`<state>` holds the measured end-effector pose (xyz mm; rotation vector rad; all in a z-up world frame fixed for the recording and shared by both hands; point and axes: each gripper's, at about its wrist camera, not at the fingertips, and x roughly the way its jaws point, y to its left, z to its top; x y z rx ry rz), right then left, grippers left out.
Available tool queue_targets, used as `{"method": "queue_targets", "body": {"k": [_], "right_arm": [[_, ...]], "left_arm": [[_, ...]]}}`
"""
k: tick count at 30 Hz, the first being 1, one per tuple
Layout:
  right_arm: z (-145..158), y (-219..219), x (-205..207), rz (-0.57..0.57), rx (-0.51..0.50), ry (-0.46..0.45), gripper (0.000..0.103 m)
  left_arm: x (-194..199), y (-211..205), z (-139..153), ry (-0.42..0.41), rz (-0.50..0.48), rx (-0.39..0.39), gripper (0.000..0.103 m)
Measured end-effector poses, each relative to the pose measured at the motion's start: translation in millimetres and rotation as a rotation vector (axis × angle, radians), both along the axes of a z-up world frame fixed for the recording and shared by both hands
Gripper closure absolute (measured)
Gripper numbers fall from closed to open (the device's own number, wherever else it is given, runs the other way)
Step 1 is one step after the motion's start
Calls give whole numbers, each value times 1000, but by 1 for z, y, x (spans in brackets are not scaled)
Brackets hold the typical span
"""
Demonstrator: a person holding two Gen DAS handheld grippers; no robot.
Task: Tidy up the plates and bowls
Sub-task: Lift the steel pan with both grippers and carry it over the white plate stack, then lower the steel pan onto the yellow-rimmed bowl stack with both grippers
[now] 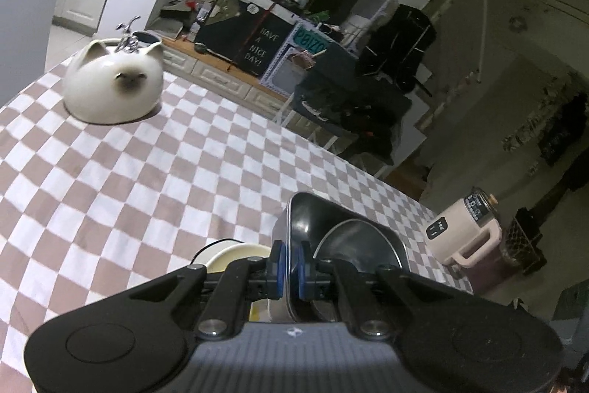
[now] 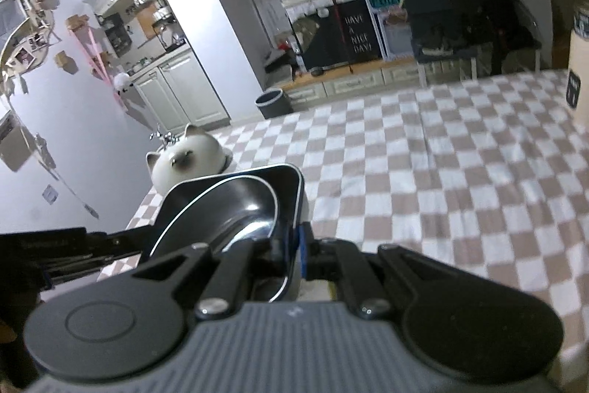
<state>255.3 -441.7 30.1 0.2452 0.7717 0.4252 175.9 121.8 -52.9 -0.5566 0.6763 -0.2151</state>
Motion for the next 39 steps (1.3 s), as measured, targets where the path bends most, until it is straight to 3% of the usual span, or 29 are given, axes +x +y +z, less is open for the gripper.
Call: {"method": "queue_targets", "body": {"k": [5,17,26,32,35,39], "right_arm": [[-6,5,-2,-12,7,57,95],[-18,15,6,-22,-62,129,95],[-28,23,8,-36,-102,138,96],[-36,39,1,-29,-188,67,96],[-40,43,-4,-28,-214,39,96],[-45,42,-5,-21,-226,62,96]], "left_arm": [[2,4,-9,40,6,-7,97],[13,-6,-28,159,-3,61,97],[22,-8,-39,203,0,80,96],[26,-14,-46,237,0,148,96],[26,-12,-47,239,2,146,95],[26,-12,-47,240,2,147,96]]}}
